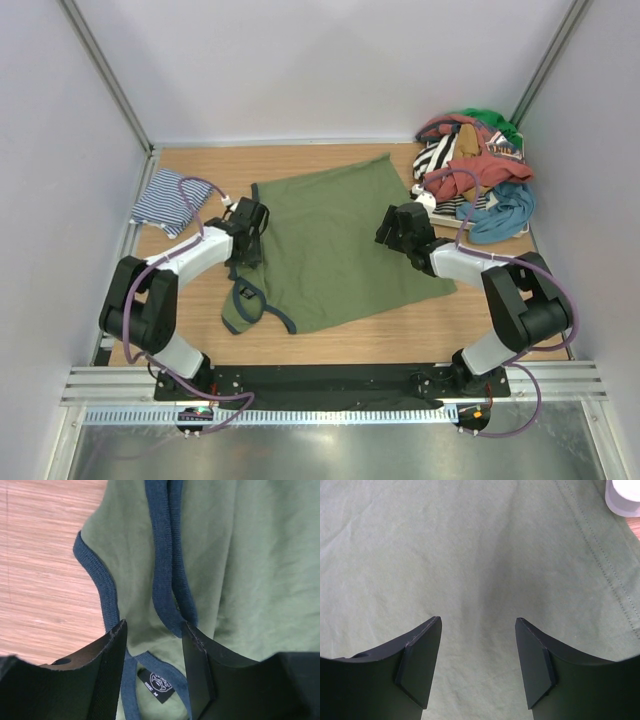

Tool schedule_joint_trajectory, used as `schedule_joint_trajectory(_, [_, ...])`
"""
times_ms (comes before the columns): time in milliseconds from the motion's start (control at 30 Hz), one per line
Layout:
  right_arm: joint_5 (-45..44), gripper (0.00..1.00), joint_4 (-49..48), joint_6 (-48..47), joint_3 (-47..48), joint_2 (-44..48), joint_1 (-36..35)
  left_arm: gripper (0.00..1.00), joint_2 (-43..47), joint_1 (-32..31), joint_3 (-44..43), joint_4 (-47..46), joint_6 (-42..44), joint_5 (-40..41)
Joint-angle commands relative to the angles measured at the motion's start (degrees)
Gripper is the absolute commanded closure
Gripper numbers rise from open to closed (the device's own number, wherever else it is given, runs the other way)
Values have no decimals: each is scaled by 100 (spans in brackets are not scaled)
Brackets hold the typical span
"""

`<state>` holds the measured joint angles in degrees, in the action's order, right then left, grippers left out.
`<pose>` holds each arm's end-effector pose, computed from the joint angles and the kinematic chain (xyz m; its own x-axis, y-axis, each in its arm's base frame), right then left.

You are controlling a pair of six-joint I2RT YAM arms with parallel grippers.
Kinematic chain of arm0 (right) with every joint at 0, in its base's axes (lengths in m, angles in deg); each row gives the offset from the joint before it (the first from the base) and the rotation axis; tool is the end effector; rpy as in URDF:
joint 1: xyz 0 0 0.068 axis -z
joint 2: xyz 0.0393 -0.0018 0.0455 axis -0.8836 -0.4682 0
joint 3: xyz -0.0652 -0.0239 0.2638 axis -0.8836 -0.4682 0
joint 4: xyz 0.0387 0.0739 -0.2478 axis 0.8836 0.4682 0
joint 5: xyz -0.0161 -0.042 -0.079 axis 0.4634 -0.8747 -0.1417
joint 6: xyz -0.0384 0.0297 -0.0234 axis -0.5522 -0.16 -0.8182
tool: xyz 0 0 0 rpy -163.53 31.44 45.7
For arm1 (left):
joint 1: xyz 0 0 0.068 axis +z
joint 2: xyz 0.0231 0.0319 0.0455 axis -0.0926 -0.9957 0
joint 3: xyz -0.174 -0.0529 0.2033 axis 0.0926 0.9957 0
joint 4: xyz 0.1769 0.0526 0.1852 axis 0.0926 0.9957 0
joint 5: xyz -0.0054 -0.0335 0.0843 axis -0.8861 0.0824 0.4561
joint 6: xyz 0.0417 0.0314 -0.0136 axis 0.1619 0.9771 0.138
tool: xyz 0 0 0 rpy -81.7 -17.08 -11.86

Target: Fold and stack the tank tops

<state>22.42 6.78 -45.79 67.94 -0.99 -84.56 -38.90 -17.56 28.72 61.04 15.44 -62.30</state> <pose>0.2897 0.1120 0.1700 -0.5980 0.3388 -0.7264 0.1275 0.9349 0.3312 0.2783 -0.1050 0.1914 -0.8537 -0.1416 -0.5012 -0.1953 0.9791 0.0560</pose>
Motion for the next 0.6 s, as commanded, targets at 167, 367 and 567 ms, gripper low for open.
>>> schedule_joint_trajectory(167, [-82, 33, -243, 67, 91, -61, -11, 77, -380, 2, -270, 86, -21, 485])
schedule_joint_trajectory(367, [-100, 33, -226, 50, 91, -53, -11, 100, -118, 370, -95, 42, -311, 513])
schedule_joint_trajectory(567, [-117, 33, -217, 58, 100, -70, -20, 100, 787, 1434, 494, -529, -583, -366])
